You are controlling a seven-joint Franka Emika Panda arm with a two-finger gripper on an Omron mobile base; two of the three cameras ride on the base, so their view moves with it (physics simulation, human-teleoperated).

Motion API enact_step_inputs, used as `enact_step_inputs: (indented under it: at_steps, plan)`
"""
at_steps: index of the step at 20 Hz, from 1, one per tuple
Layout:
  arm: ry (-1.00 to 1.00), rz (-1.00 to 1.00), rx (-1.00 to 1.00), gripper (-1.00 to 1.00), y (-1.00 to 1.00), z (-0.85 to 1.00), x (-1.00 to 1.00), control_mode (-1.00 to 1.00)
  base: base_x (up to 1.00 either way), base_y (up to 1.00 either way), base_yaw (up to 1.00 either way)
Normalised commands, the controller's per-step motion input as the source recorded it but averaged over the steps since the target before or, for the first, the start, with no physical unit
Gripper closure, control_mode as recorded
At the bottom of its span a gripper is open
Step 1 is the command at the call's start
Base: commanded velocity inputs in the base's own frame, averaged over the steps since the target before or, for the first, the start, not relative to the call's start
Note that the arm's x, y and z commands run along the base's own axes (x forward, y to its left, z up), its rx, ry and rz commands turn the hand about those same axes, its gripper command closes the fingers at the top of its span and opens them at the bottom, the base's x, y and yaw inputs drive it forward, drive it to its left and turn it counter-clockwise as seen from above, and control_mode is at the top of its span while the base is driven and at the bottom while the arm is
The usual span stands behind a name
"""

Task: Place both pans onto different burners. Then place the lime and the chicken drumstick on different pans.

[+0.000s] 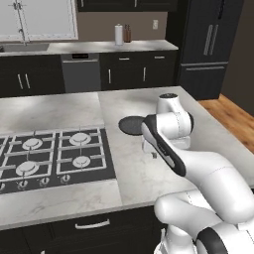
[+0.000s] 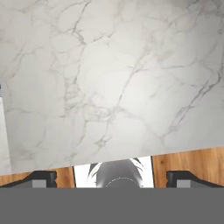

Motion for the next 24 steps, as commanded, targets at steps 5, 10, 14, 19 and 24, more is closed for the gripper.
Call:
enact_step_inputs:
  at_steps: [5,10,14,19,24]
  plan:
    - [0.00,0.00,0.00,-1.00,0.00,0.00,0.00,1.00,0.00,-0.07,0.00]
    - [0.00,0.00,0.00,-1.00,-0.12,0.00,0.16,-1.00,0.00,0.00,0.00]
    - [0.02,0.00,0.01,-1.00,-0.24,0.00,0.43,-1.00,0.00,0.00,0.00]
    - [0.00,0.03,0.00,-1.00,-0.30,0.00,0.23,-1.00,0.00,0.00,0.00]
    - [0.01,0.03,0.00,-1.00,-0.25,0.00,0.30,-1.00,0.00,0.00,0.00]
